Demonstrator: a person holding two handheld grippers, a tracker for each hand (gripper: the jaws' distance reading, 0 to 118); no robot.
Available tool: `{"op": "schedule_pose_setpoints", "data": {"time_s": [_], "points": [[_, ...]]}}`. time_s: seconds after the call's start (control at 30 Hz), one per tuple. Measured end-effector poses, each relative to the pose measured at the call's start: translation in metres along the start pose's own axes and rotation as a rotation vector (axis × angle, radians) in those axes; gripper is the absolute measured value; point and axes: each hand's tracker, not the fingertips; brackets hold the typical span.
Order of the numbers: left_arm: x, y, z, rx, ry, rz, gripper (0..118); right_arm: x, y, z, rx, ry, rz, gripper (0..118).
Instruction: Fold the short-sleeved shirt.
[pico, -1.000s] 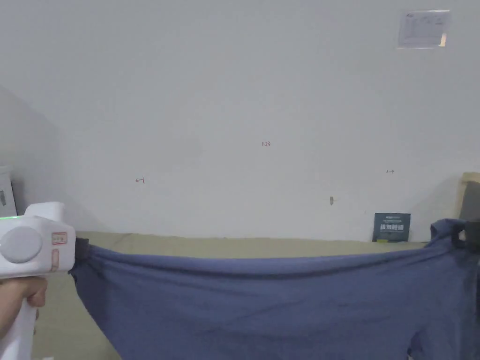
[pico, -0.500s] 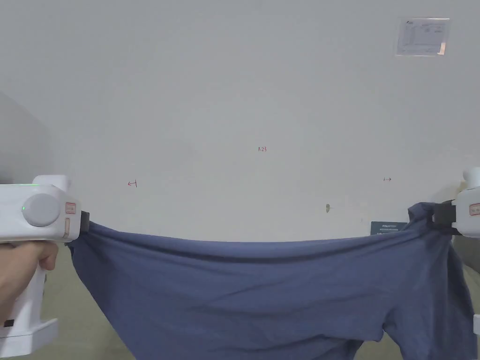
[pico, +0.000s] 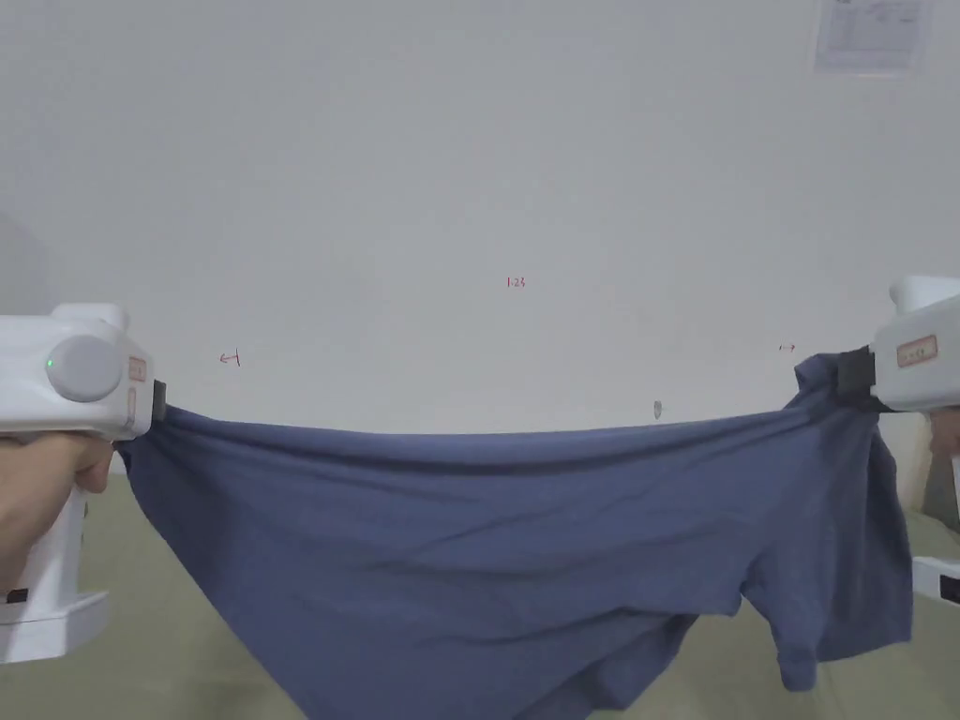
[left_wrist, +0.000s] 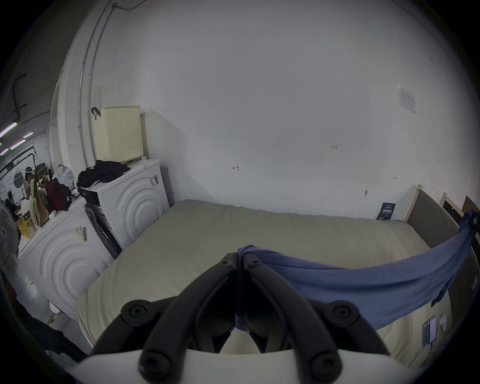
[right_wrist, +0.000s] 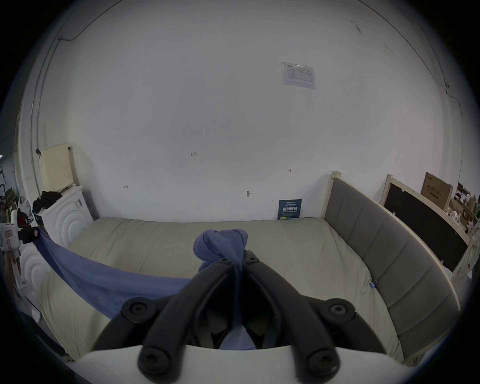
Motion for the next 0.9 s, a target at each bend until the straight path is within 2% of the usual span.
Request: {"op": "schedule_pose_setpoints", "data": {"time_s": [0.17, 0.27, 0.4, 0.53, 0.67, 0.87, 0.9], "points": [[0.016, -0.007, -0.032, -0.022, 0.001, -0.019, 1, -0.009, -0.005, -0.041, -0.034, -0.01, 0.004, 4], [0.017, -0.015, -0.053, -0.048, -0.004, -0.005, 1, -0.015, -0.014, -0.069, -0.066, -0.019, 0.039, 4], [0.02, -0.039, -0.066, -0.087, 0.006, -0.05, 1, -0.024, -0.042, -0.08, -0.118, -0.007, 0.036, 4], [0.017, -0.073, -0.083, -0.132, 0.004, -0.069, 1, -0.012, -0.079, -0.103, -0.17, 0.006, 0.028, 4], [0.002, -0.117, -0.085, -0.177, -0.019, -0.076, 1, 0.006, -0.128, -0.094, -0.227, 0.028, 0.012, 4], [-0.014, -0.187, -0.037, -0.224, -0.086, -0.067, 1, 0.035, -0.212, -0.045, -0.291, 0.087, -0.069, 4], [-0.016, -0.2, -0.028, -0.239, -0.091, -0.076, 1, 0.037, -0.228, -0.035, -0.304, 0.079, -0.062, 4]]}}
